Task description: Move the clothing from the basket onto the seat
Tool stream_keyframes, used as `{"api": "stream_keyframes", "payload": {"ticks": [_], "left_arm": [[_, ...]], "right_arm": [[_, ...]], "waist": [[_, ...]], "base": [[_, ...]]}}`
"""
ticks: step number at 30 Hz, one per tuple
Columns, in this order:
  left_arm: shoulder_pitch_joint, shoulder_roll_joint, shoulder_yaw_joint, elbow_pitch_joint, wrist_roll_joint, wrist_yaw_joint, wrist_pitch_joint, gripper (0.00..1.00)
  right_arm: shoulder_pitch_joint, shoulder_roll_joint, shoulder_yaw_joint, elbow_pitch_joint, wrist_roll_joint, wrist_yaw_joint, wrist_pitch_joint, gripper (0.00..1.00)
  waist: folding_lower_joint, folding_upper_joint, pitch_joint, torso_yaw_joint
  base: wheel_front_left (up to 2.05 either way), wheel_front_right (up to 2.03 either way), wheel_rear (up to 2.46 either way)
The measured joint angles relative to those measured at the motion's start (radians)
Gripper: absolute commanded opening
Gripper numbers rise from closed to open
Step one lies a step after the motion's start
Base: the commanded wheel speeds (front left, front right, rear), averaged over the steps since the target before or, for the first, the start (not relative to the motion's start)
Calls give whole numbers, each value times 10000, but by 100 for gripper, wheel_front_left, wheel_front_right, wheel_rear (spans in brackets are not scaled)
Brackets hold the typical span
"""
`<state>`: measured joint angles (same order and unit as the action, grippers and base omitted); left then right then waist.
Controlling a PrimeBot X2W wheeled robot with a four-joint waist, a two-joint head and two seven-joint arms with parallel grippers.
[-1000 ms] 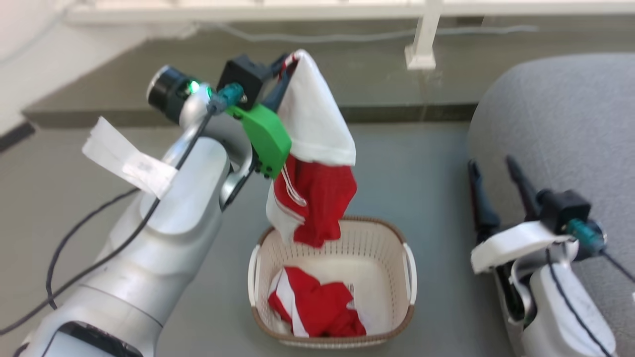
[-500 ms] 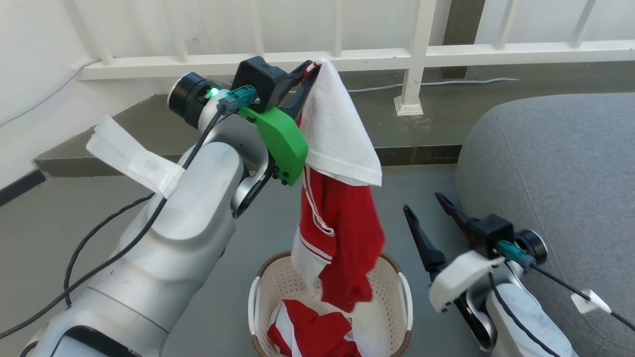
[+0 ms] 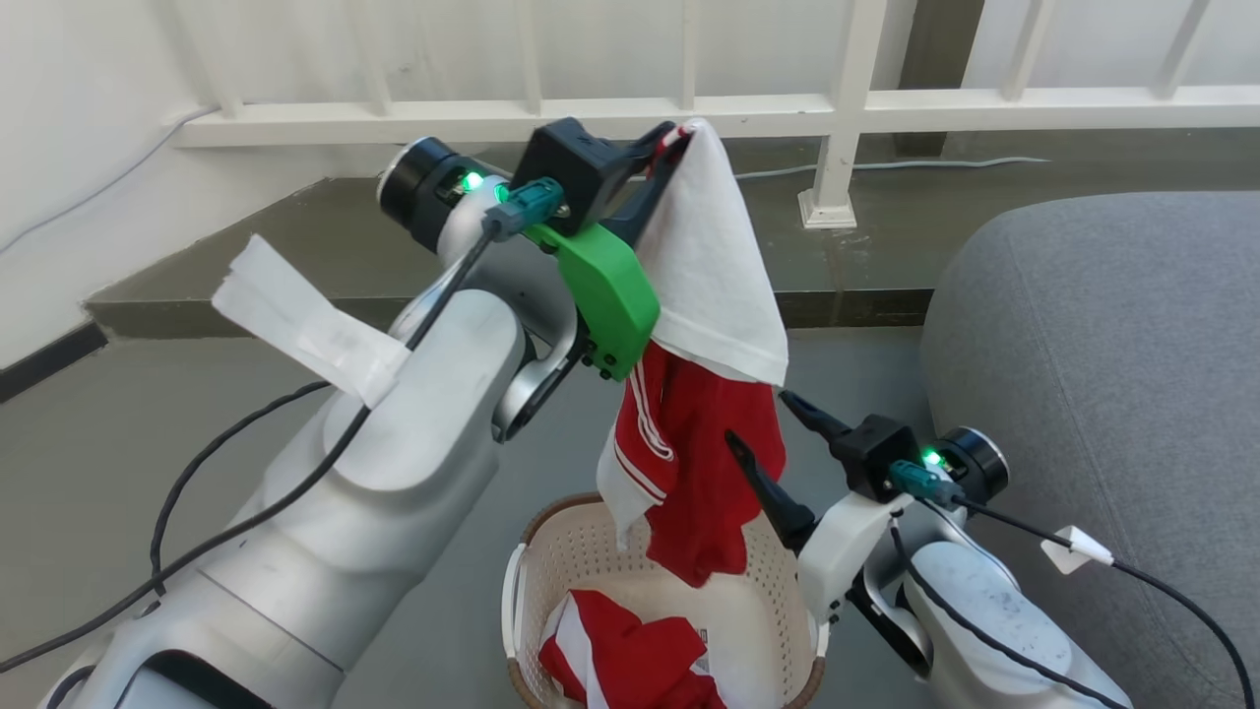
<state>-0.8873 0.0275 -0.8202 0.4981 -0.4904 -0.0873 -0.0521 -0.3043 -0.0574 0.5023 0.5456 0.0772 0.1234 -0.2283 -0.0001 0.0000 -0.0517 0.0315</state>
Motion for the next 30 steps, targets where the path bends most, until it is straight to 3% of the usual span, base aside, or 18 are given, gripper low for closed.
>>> {"api": "stream_keyframes", "payload": {"ticks": [19, 24, 25, 26, 27, 30], "left_arm": [[-250, 2, -1091, -984, -621, 397, 401, 0], [-379, 21, -1252, -1200, -715, 527, 487, 0], [-382, 19, -1281, -1233, -727, 546, 491, 0], [-383, 17, -1298, -1246, -732, 602, 512, 0], [-384, 17, -1300, -1243, -734, 623, 512, 0], [-386, 29, -1302, -1243, -823, 729, 514, 0]], "right_arm": [[-845, -25, 1243, 1308, 1597, -17, -44, 100], [-1281, -8, 1547, 1655, 1582, -399, -100, 100], [-1370, -17, 1567, 1722, 1553, -493, -100, 97], [-1447, -29, 1572, 1756, 1549, -591, -102, 79], [-1516, -33, 1588, 1795, 1546, -688, -104, 53], [-1714, -21, 1603, 1979, 1507, -966, -138, 20]], "waist": [[0, 0, 76, 672], [0, 0, 82, 859], [0, 0, 85, 894], [0, 0, 89, 926], [0, 0, 96, 949], [0, 0, 116, 967]], "base": [[0, 0, 0], [0, 0, 0], [0, 0, 0], [0, 0, 0], [0, 0, 0], [0, 0, 0]]}}
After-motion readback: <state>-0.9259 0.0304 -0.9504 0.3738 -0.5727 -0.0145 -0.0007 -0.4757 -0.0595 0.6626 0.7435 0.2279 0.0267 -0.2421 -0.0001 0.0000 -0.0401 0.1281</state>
